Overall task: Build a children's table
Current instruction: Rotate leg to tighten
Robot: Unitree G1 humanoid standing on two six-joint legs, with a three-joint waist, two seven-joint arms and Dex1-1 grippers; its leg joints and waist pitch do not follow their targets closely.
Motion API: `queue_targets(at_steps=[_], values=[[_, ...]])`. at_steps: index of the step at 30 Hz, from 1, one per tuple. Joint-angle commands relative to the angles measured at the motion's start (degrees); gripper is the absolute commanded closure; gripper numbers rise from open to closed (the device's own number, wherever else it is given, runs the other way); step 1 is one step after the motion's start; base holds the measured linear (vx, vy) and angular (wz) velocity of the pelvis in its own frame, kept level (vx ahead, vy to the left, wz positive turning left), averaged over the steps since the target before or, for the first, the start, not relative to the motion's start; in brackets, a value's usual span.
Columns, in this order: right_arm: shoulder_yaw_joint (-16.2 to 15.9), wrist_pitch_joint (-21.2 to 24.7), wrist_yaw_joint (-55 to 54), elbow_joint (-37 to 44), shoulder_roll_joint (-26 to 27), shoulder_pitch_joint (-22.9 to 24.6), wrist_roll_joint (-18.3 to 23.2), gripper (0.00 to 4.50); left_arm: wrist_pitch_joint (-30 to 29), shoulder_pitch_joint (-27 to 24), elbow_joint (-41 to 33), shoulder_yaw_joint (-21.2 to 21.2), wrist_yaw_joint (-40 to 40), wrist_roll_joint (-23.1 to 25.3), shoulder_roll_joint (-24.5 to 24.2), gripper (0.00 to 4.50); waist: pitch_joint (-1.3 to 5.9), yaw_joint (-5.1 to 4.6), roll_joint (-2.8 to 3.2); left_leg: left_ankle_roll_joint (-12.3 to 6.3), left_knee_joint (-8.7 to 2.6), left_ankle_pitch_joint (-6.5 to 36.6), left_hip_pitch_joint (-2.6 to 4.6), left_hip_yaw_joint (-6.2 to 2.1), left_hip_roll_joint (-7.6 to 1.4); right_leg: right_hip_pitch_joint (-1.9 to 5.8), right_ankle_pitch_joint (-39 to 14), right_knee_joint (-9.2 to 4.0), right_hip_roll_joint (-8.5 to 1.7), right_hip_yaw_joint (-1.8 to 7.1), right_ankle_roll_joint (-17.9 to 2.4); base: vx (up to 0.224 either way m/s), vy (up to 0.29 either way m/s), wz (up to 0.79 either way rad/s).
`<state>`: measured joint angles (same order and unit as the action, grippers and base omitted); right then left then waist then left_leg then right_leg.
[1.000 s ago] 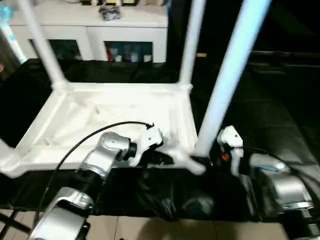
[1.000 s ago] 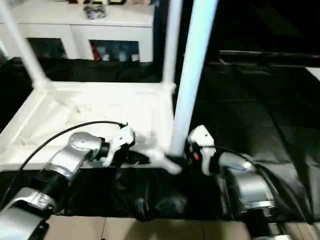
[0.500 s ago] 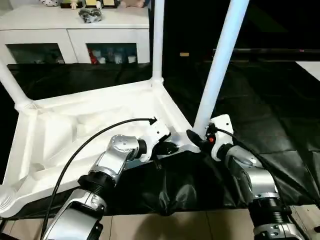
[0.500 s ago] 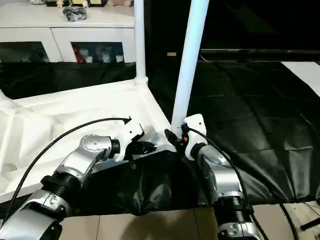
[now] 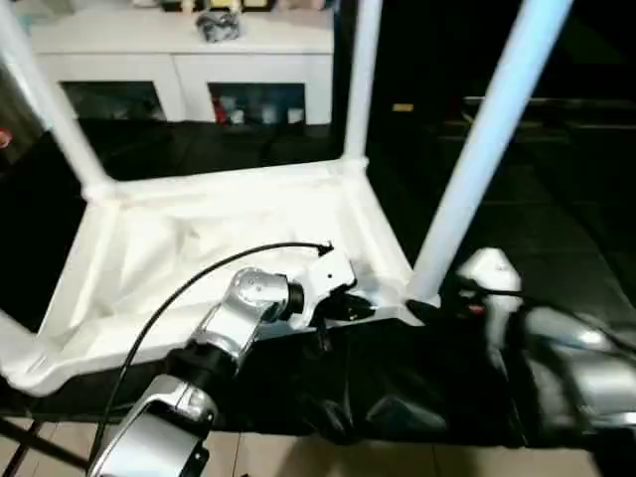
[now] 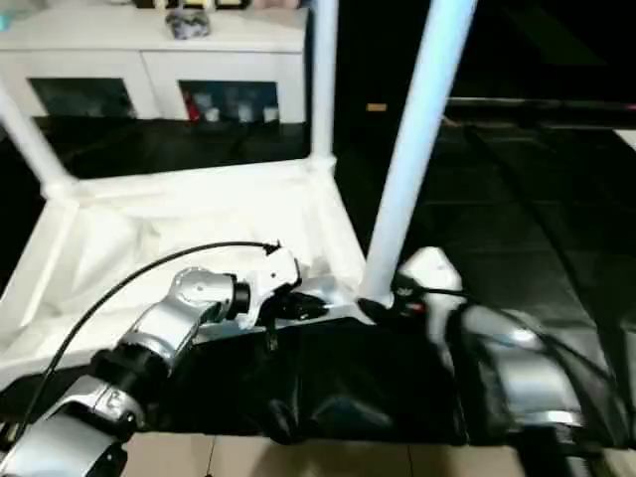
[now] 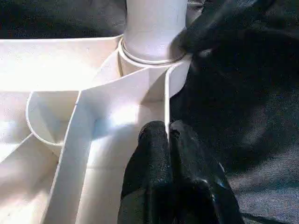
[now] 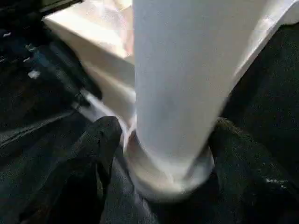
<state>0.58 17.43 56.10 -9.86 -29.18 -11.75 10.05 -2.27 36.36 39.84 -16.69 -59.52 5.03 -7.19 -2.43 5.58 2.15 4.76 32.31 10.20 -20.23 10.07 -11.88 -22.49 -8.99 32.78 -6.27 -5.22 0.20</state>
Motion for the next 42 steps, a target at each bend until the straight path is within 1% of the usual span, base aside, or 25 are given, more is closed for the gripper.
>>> queue_targets(at_steps=[1,2,4,5,6,7,8,11,16,17,19,21,23,24,25,30,31,32,33,35,36,38,39,40,42], values=[[-0.58,1.62,5.27,-0.26,-1.63,1.67,2.06,1.32,1.46,2.52,0.23,1.54,1.36,-1.18,-0.38,4.50,3.31,0.01,-1.06,-6.24,-3.05,12.02,-0.31,0.26,-1.05,2.86,-12.80,-3.58,-1.91,2.23,-12.92,0.000,0.000,0.00],[0.57,1.89,6.88,-0.51,-3.87,1.97,2.52,1.32,1.95,2.42,0.46,1.42,0.93,-1.25,-0.57,4.50,3.42,0.07,-1.10,-6.58,-2.91,11.31,-0.59,0.14,-0.98,3.07,-12.19,-3.32,-1.89,2.12,-12.96,0.000,0.000,0.00],[0.77,1.68,8.01,-0.46,-5.48,2.47,2.73,1.32,2.26,2.36,0.63,1.27,0.55,-1.27,-0.74,4.50,3.88,0.16,-1.21,-7.43,-2.49,8.91,-0.70,0.14,-1.06,2.96,-9.01,-2.88,-1.91,2.05,-13.67,0.000,0.000,0.00],[0.84,1.73,8.53,-0.39,-6.26,2.72,2.88,1.32,2.43,2.33,0.70,1.18,0.28,-1.29,-0.85,4.50,3.78,0.09,-1.26,-8.08,-2.35,7.97,-1.01,0.17,-1.03,2.99,-7.23,-2.69,-1.82,2.02,-14.27,0.000,0.000,0.00],[0.93,1.80,9.85,0.10,-7.97,3.45,3.28,1.32,2.80,2.33,0.88,1.04,-0.31,-1.36,-1.04,4.50,3.63,-0.03,-1.61,-8.62,-2.32,8.47,-1.10,0.27,-0.89,2.96,-8.03,-2.74,-1.80,1.90,-14.28,0.000,0.000,0.00],[0.96,1.80,10.07,0.20,-8.24,3.58,3.34,1.32,2.89,2.35,0.91,1.03,-0.43,-1.38,-1.09,4.50,3.57,-0.05,-1.52,-8.74,-2.35,8.89,-1.07,0.29,-0.87,2.96,-9.26,-2.94,-1.84,1.88,-14.01,0.000,0.000,0.00],[1.07,1.85,10.78,0.58,-9.11,4.02,3.67,1.32,3.27,2.43,1.10,0.99,-0.85,-1.46,-1.22,4.50,3.43,-0.06,-1.53,-8.48,-2.42,10.15,-0.90,0.33,-0.98,2.81,-12.93,-3.34,-1.98,1.91,-13.17,0.000,0.000,0.00],[1.15,2.36,12.66,2.01,-10.14,4.96,4.86,1.32,3.78,2.57,1.32,0.93,-1.64,-1.58,-1.52,4.50,3.29,-0.01,-1.60,-7.83,-2.55,11.66,-0.77,0.35,-1.02,2.66,-16.46,-3.77,-1.99,1.92,-11.92,0.000,0.000,0.00],[1.41,5.38,15.27,6.14,-9.79,6.06,8.74,1.32,4.52,2.80,1.58,1.28,-0.67,-1.96,-1.13,4.50,3.41,0.06,-1.50,-7.28,-2.65,11.76,-0.88,0.18,-1.09,2.64,-17.18,-3.80,-1.94,1.81,-11.14,0.000,0.000,0.00],[1.28,6.10,15.92,6.93,-9.78,6.22,9.66,1.32,3.01,2.90,1.20,1.87,-0.76,-2.94,-0.58,4.50,3.37,0.17,-1.53,-7.34,-2.66,11.70,-0.90,0.14,-1.07,2.67,-16.87,-3.77,-1.93,1.81,-11.18,0.000,0.000,0.00],[0.96,6.63,16.34,7.49,-9.71,6.25,10.43,1.23,1.17,2.94,0.34,2.46,-1.25,-4.13,-0.09,4.06,3.39,0.23,-1.57,-7.53,-2.65,11.23,-1.02,0.15,-1.10,2.72,-16.18,-3.66,-1.97,1.81,-11.33,0.000,0.000,0.00],[-0.17,6.81,16.32,7.56,-9.06,5.70,10.92,1.23,-1.02,2.87,-2.08,3.41,-1.90,-5.93,0.31,3.93,3.31,0.43,-1.85,-7.54,-2.58,10.31,-1.05,0.21,-1.01,2.64,-15.83,-3.54,-2.05,1.82,-11.75,0.000,0.000,0.00],[-0.55,6.78,16.36,7.45,-8.76,5.43,10.89,1.23,-1.72,2.84,-2.87,3.67,-2.00,-6.38,0.34,3.73,3.40,0.66,-1.62,-7.29,-2.62,10.13,-0.90,0.15,-1.25,2.56,-14.98,-3.38,-2.18,1.85,-12.68,0.000,0.000,0.00],[-1.71,6.87,15.99,6.78,-6.96,4.08,11.02,1.23,-4.76,1.58,-7.16,4.29,-3.05,-7.99,-0.68,3.60,3.34,0.70,-1.58,-7.30,-2.70,10.14,-0.94,0.09,-1.32,2.52,-14.15,-3.30,-2.11,1.85,-13.15,0.000,0.000,0.00],[-2.03,7.01,15.86,6.55,-6.41,3.64,11.14,1.23,-5.86,1.09,-8.63,4.55,-3.41,-8.61,-1.08,3.60,3.24,0.67,-1.57,-7.19,-2.79,10.10,-1.12,0.06,-1.25,2.62,-13.74,-3.18,-2.08,1.79,-13.35,0.000,0.000,0.00],[-4.42,6.33,14.07,3.71,-1.92,0.21,10.64,1.23,-15.35,-3.80,-20.63,7.14,-8.02,-13.89,-7.04,3.12,3.30,0.48,-1.17,-6.11,-2.95,10.23,-0.98,0.05,-1.23,2.57,-13.67,-2.91,-2.01,1.88,-13.53,0.000,0.000,0.00],[-4.42,6.33,14.07,3.71,-1.92,0.21,10.64,1.23,-15.35,-3.80,-20.63,7.14,-8.02,-13.89,-7.04,3.12,3.43,0.53,-1.02,-5.68,-2.91,10.28,-0.76,0.04,-1.32,2.50,-13.29,-2.64,-2.02,1.87,-13.75,0.000,0.000,0.00],[-5.01,5.50,12.86,2.06,0.14,-1.46,10.43,1.23,-20.44,-7.01,-26.87,7.35,-11.10,-16.84,-11.11,3.07,3.46,0.50,-0.98,-5.34,-2.91,10.54,-0.50,0.14,-1.36,2.31,-12.92,-2.66,-1.82,1.95,-13.85,0.000,0.000,0.00],[-5.11,5.28,12.47,1.66,0.63,-1.85,10.32,1.23,-21.59,-7.81,-28.31,7.32,-11.84,-17.46,-12.11,2.86,3.31,0.09,-0.76,-4.90,-3.34,10.48,-1.04,-0.05,-1.39,2.49,-12.82,-2.38,-1.87,1.91,-14.06,0.000,0.000,0.00],[-5.36,4.39,11.00,0.23,2.64,-3.27,9.82,1.23,-26.13,-11.52,-34.34,6.90,-14.28,-19.46,-16.25,2.76,3.18,-0.18,-0.61,-4.18,-3.34,11.68,-0.53,0.13,-1.37,2.07,-13.48,-2.52,-1.58,2.03,-13.92,0.000,0.000,0.00],[-5.36,4.39,11.00,0.23,2.64,-3.27,9.82,1.23,-26.13,-11.52,-34.34,6.90,-14.28,-19.46,-16.25,2.72,3.16,-0.12,-0.37,-3.76,-3.32,12.16,-0.24,0.18,-1.38,1.92,-13.41,-2.62,-1.52,2.08,-14.04,0.000,0.000,0.00],[-5.28,3.94,8.85,-1.11,4.61,-4.62,9.43,1.23,-29.58,-14.87,-39.10,6.71,-15.52,-20.85,-19.50,2.54,3.13,0.31,-0.35,-3.19,-3.29,13.00,0.28,0.39,-1.46,1.63,-13.00,-2.61,-1.49,2.33,-14.35,0.000,0.000,0.00],[-5.15,3.60,7.56,-1.85,5.75,-5.27,9.20,1.23,-30.84,-16.30,-40.96,6.80,-15.77,-21.32,-20.73,2.42,2.93,0.19,-0.58,-2.77,-3.62,13.34,-0.37,0.19,-1.37,2.11,-14.13,-2.40,-1.61,2.28,-13.75,0.000,0.000,0.00],[-5.00,3.51,6.16,-2.61,7.01,-5.88,9.10,1.23,-31.53,-17.52,-42.30,6.93,-15.66,-21.36,-21.59,2.33,2.89,0.07,-0.73,-2.54,-3.72,13.48,-0.51,0.18,-1.31,2.13,-14.79,-2.39,-1.62,2.31,-13.30,0.000,0.000,0.00],[-4.46,2.68,1.02,-4.98,10.53,-7.41,8.26,1.23,-31.19,-19.41,-43.53,6.94,-13.21,-19.45,-22.39,2.30,2.74,-0.46,-0.45,-1.60,-3.85,15.06,-0.17,0.15,-1.12,1.70,-17.78,-2.92,-1.63,2.43,-12.09,0.000,0.000,0.00]])
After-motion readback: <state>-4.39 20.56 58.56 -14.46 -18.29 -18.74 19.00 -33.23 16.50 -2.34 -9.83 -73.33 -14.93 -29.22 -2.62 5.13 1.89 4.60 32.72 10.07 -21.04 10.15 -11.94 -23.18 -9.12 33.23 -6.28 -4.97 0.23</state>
